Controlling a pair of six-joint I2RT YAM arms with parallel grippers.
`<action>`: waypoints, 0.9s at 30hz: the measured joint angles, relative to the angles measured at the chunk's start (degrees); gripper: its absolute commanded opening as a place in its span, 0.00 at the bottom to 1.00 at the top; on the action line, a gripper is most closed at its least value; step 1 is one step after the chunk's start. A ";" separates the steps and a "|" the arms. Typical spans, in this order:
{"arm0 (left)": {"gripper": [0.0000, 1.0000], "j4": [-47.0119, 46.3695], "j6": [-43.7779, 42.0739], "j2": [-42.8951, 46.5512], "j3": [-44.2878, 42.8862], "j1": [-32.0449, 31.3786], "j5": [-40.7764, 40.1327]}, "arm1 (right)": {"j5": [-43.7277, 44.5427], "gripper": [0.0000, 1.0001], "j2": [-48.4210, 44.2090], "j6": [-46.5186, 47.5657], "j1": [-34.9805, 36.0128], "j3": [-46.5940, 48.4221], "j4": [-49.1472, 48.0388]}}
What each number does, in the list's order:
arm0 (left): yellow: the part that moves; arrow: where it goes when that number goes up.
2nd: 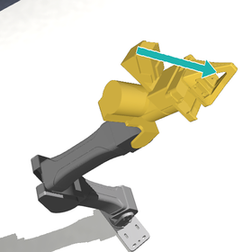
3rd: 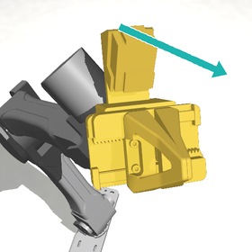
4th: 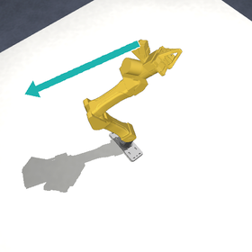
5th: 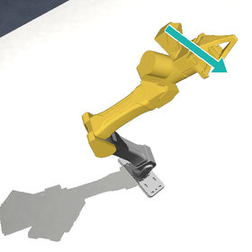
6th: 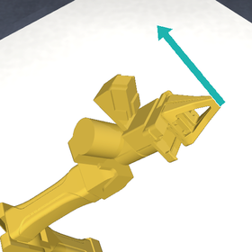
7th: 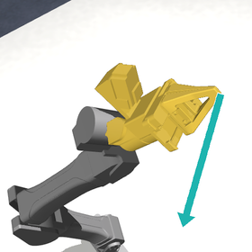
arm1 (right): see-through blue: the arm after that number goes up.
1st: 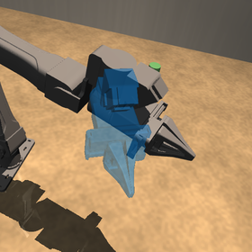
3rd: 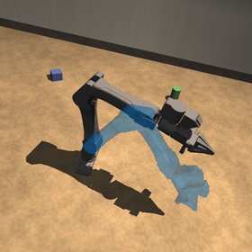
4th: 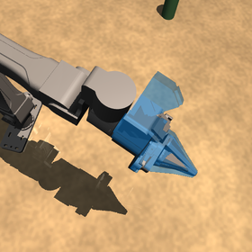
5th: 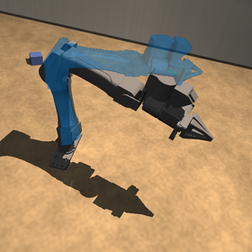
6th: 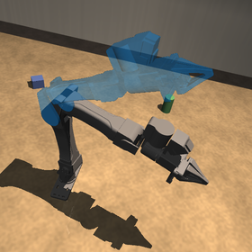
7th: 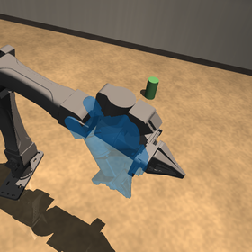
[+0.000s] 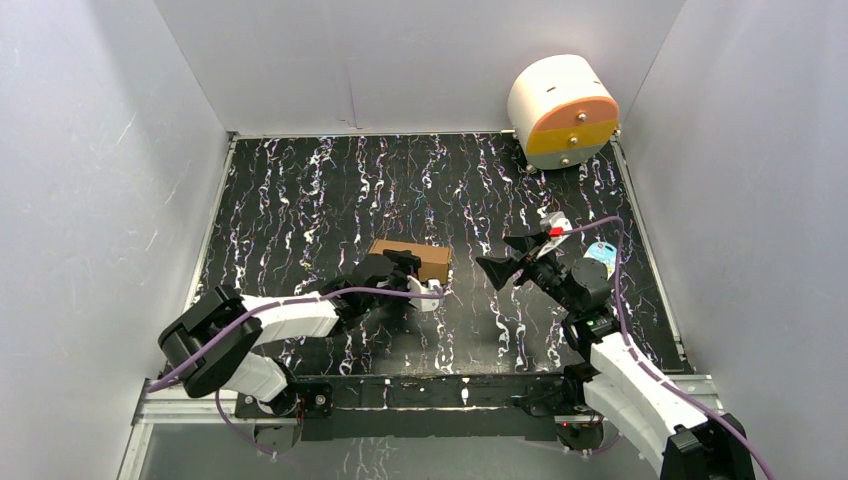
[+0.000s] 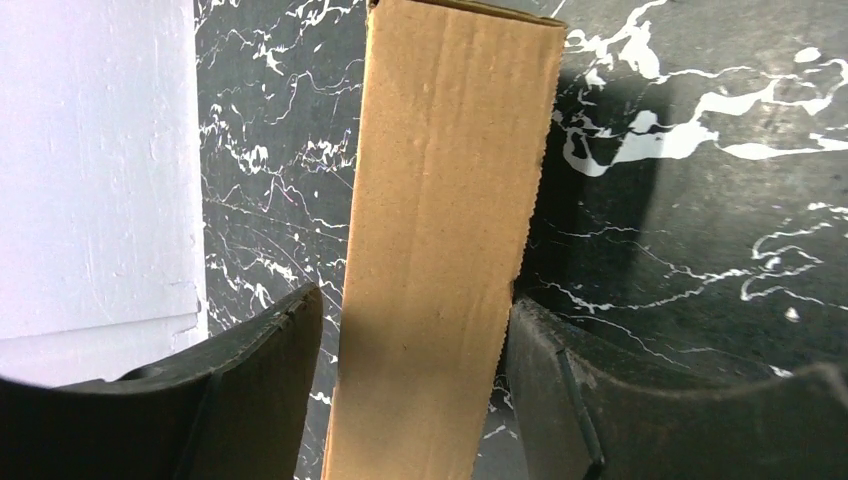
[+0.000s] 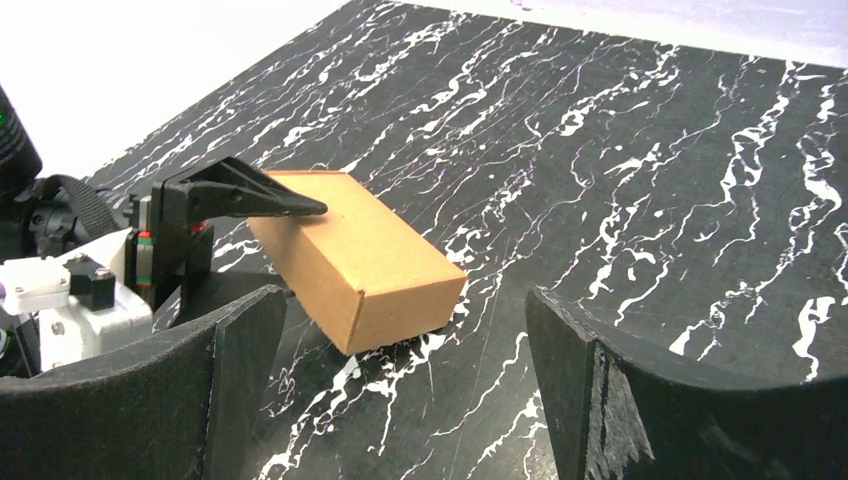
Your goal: Fold the paper box
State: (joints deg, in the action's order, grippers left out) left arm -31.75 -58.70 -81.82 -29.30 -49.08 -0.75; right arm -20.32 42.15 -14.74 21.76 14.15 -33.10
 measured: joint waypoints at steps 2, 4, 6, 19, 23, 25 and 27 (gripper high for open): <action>0.70 0.50 0.33 1.14 0.63 -0.87 -0.85 | 0.70 0.99 -1.01 0.07 0.00 0.00 0.22; 0.73 1.42 0.85 1.92 0.76 -1.57 -1.49 | 1.14 0.99 -2.01 0.15 0.00 -0.02 0.33; 0.76 2.80 1.90 2.97 0.76 -2.34 -1.88 | 1.70 0.99 -2.86 0.20 0.00 0.00 0.46; 0.85 20.02 20.22 10.43 -8.41 -4.68 0.81 | 4.20 0.99 -5.31 0.61 0.00 0.76 9.01; 0.90 20.94 29.53 10.23 -13.75 -4.68 -1.90 | 6.43 0.98 -7.02 1.88 0.00 4.72 16.70; 0.90 21.35 34.12 9.86 -15.96 -4.17 -3.87 | 7.72 0.99 -7.76 2.82 0.00 7.56 20.28; 0.91 22.43 39.69 9.31 -18.45 -2.40 -4.48 | 8.92 0.99 -8.57 3.45 0.00 9.94 23.17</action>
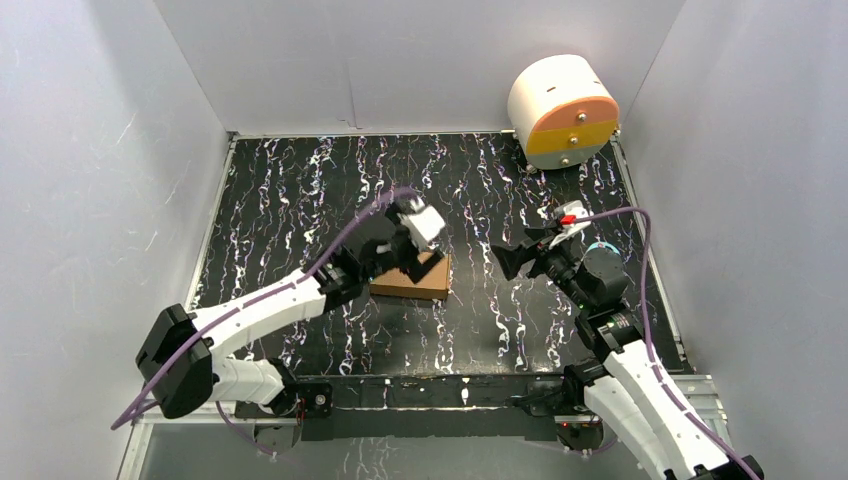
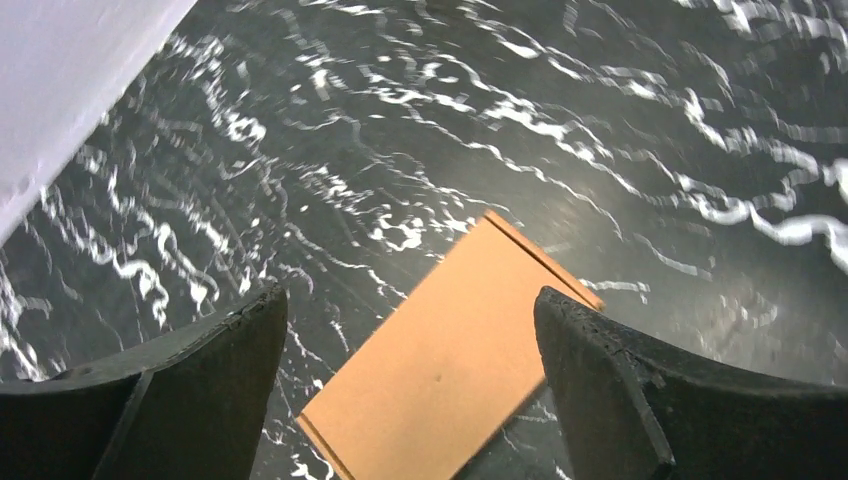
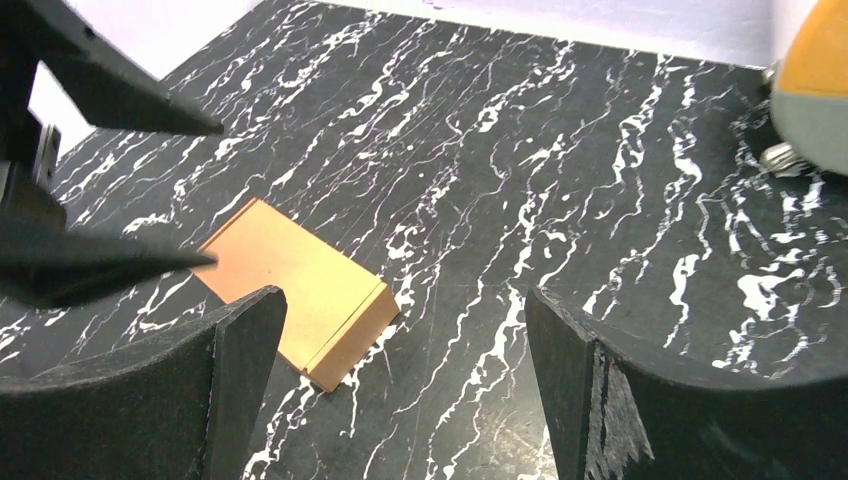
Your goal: Fold the paper box
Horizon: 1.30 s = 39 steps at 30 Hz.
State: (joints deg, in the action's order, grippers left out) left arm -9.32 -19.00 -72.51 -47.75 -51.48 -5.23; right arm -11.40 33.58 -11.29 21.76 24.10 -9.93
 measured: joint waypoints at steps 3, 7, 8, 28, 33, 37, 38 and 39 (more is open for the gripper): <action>0.90 1.79 8.72 -0.39 -3.39 6.47 1.18 | 1.38 0.99 -1.29 1.07 0.00 2.86 3.93; 0.91 2.80 19.91 0.59 -5.66 17.38 2.19 | 2.80 0.99 -2.71 1.62 0.00 4.87 8.72; 0.92 3.39 21.66 1.20 -5.64 18.99 2.05 | 3.23 0.99 -3.06 1.64 0.00 5.25 10.16; 0.96 21.42 42.10 38.49 3.61 43.25 -1.60 | 17.05 0.99 -13.33 4.87 0.00 15.45 24.90; 0.96 22.25 40.11 56.54 7.96 43.25 -2.75 | 18.93 0.99 -15.21 5.75 0.00 15.34 26.14; 0.96 20.46 38.18 67.38 13.25 43.28 -2.29 | 19.28 0.99 -15.47 6.16 0.00 15.34 26.23; 0.96 20.20 37.83 68.98 14.38 43.28 -2.14 | 19.41 0.99 -15.47 6.32 0.00 15.34 26.34; 0.96 20.04 37.75 69.75 15.08 43.28 -2.10 | 19.54 0.99 -15.50 6.49 0.00 15.32 26.38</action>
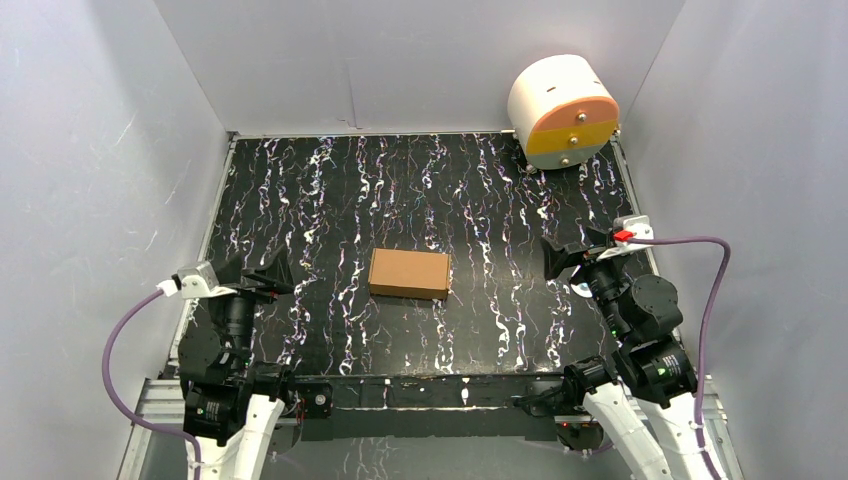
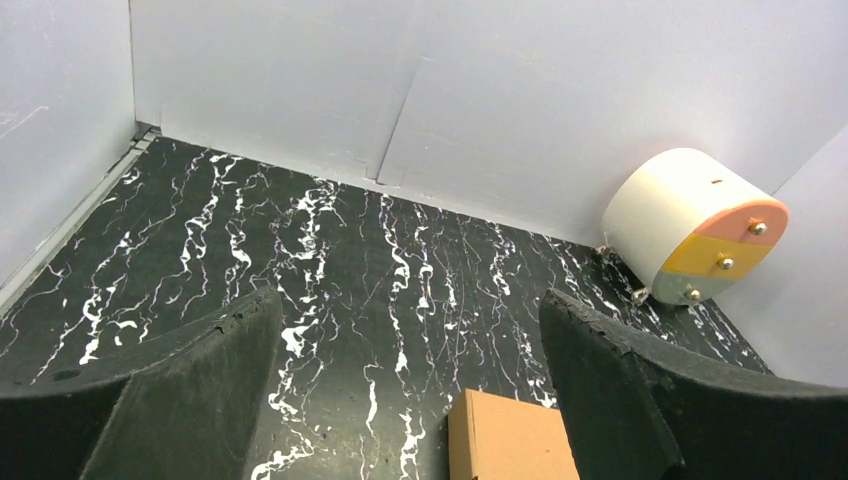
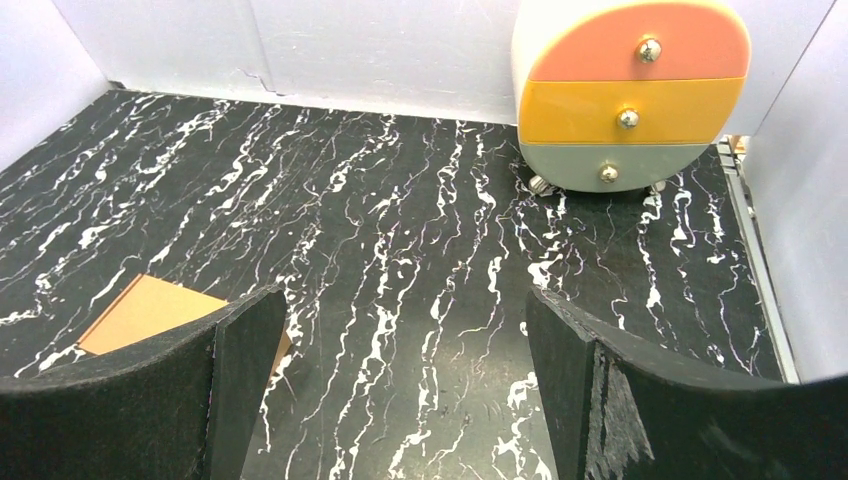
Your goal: Fold the paper box
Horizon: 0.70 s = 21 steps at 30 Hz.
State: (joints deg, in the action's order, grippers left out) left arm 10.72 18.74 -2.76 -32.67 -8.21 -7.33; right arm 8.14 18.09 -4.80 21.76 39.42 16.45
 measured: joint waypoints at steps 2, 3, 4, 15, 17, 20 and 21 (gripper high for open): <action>0.96 0.04 -0.07 0.81 1.20 0.00 -0.15 | 0.28 0.99 0.00 0.35 0.00 -0.04 0.04; 0.96 0.26 0.15 0.79 1.40 0.00 -0.42 | 0.42 0.99 -0.09 0.52 0.00 -0.26 0.00; 0.96 0.42 0.35 0.70 1.42 0.00 -0.79 | 0.50 0.99 -0.11 0.57 0.00 -0.39 0.02; 0.96 1.53 0.74 0.68 1.42 0.00 -2.29 | 0.90 0.99 -0.44 1.03 0.00 -1.46 0.11; 0.96 1.66 0.76 0.68 1.42 0.00 -2.27 | 0.90 0.99 -0.50 1.11 0.00 -1.49 0.11; 0.96 1.73 0.76 0.68 1.42 0.00 -2.14 | 0.90 0.99 -0.55 1.20 0.00 -1.51 0.11; 0.96 1.73 0.79 0.68 1.42 0.00 -2.14 | 0.87 0.99 -0.55 1.22 0.00 -1.51 0.11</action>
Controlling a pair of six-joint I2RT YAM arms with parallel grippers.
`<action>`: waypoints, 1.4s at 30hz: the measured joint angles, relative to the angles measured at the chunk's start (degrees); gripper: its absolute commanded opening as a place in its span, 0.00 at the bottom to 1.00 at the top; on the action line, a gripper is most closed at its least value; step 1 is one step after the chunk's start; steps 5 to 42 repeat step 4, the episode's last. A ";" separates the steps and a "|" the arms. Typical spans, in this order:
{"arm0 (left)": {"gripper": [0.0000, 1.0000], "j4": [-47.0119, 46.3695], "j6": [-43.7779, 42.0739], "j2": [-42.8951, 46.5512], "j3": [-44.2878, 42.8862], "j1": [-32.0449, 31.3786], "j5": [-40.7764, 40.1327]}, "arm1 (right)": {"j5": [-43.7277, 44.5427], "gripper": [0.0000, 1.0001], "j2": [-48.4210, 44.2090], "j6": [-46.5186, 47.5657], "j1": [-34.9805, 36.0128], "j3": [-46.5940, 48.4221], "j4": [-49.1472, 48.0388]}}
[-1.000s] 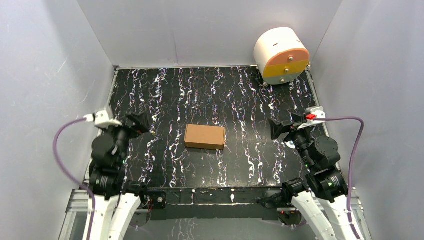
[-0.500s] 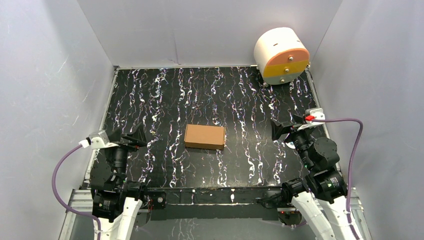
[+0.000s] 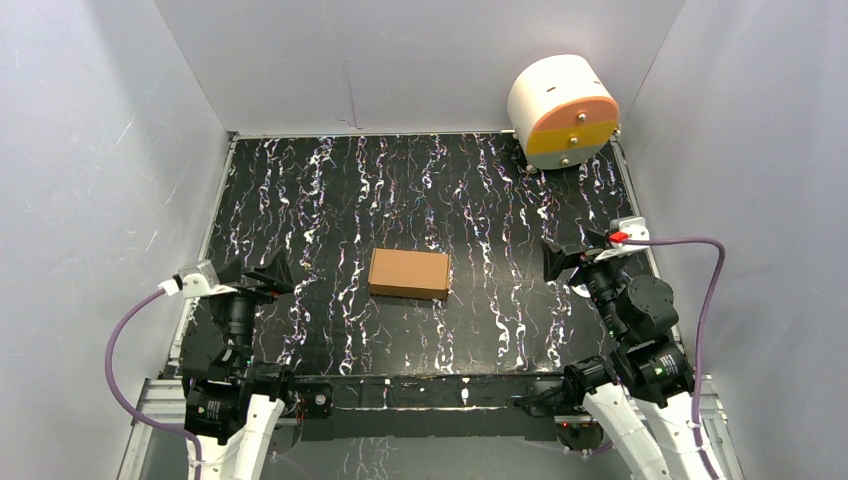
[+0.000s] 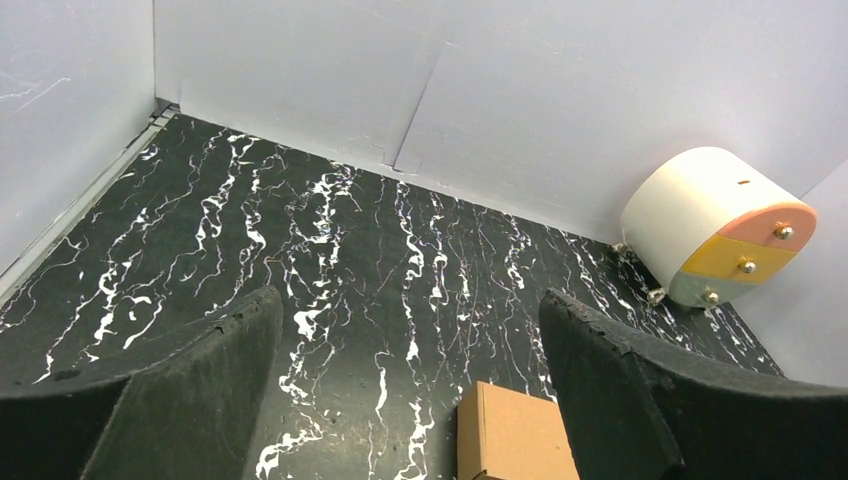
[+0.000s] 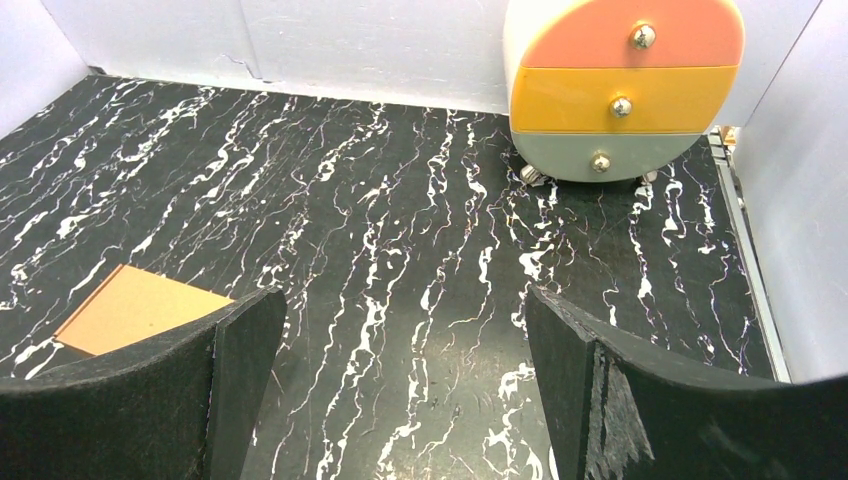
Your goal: Fold the paper box
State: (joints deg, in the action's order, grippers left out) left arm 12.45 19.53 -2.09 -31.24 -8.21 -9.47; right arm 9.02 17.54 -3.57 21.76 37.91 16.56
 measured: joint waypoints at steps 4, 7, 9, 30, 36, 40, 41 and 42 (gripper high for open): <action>0.96 0.02 0.22 0.00 0.00 0.00 -0.57 | -0.11 0.99 0.00 0.20 0.00 -0.15 -0.07; 0.96 0.02 0.22 0.00 0.00 0.00 -0.57 | -0.11 0.99 0.00 0.20 0.00 -0.15 -0.07; 0.96 0.02 0.22 0.00 0.00 0.00 -0.57 | -0.11 0.99 0.00 0.20 0.00 -0.15 -0.07; 0.96 0.02 0.22 0.00 0.00 0.00 -0.57 | -0.11 0.99 0.00 0.20 0.00 -0.15 -0.07; 0.96 0.02 0.22 0.00 0.00 0.00 -0.57 | -0.11 0.99 0.00 0.20 0.00 -0.15 -0.07; 0.96 0.02 0.22 0.00 0.00 0.00 -0.57 | -0.11 0.99 0.00 0.20 0.00 -0.15 -0.07; 0.96 0.02 0.22 0.00 0.00 0.00 -0.57 | -0.11 0.99 0.00 0.20 0.00 -0.15 -0.07; 0.96 0.02 0.22 0.00 0.00 0.00 -0.57 | -0.11 0.99 0.00 0.20 0.00 -0.15 -0.07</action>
